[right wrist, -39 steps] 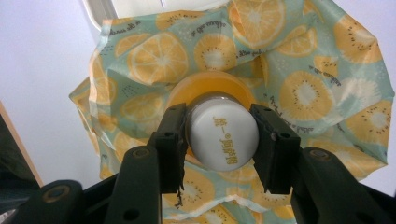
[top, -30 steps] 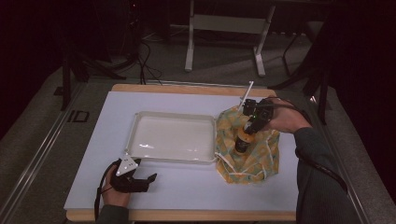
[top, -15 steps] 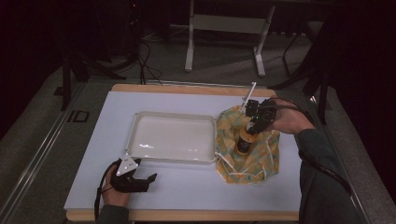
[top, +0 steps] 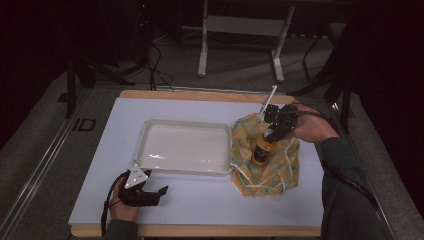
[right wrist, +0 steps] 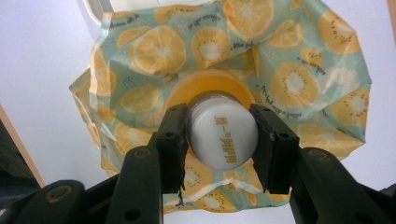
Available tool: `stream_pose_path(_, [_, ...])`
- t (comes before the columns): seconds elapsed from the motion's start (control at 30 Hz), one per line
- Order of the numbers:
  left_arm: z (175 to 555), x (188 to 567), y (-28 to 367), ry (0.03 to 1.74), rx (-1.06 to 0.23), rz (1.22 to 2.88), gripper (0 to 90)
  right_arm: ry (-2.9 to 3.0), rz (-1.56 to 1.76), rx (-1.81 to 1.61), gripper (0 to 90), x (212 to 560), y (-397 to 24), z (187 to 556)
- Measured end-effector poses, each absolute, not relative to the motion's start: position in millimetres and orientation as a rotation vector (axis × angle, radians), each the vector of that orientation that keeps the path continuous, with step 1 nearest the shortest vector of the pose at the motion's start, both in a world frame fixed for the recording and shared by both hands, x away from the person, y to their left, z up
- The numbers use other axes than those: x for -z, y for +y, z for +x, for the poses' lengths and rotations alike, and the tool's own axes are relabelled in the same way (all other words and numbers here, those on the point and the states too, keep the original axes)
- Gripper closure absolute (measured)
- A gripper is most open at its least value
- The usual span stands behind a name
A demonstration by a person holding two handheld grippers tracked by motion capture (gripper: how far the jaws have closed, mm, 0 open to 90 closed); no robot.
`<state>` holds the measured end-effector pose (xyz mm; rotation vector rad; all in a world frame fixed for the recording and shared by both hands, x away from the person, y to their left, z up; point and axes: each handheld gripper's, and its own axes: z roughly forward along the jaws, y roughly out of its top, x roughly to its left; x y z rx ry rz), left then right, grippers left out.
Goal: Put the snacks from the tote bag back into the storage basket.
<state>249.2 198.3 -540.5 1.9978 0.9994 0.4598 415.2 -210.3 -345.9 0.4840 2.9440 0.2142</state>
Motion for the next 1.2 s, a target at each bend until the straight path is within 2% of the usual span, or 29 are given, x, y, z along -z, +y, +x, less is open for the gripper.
stream_pose_path(1.2, [249, 541, 197, 0.999, -0.458, 2.004, 15.6, 2.835, 0.48, -0.28, 58.9, 305, -207, 417])
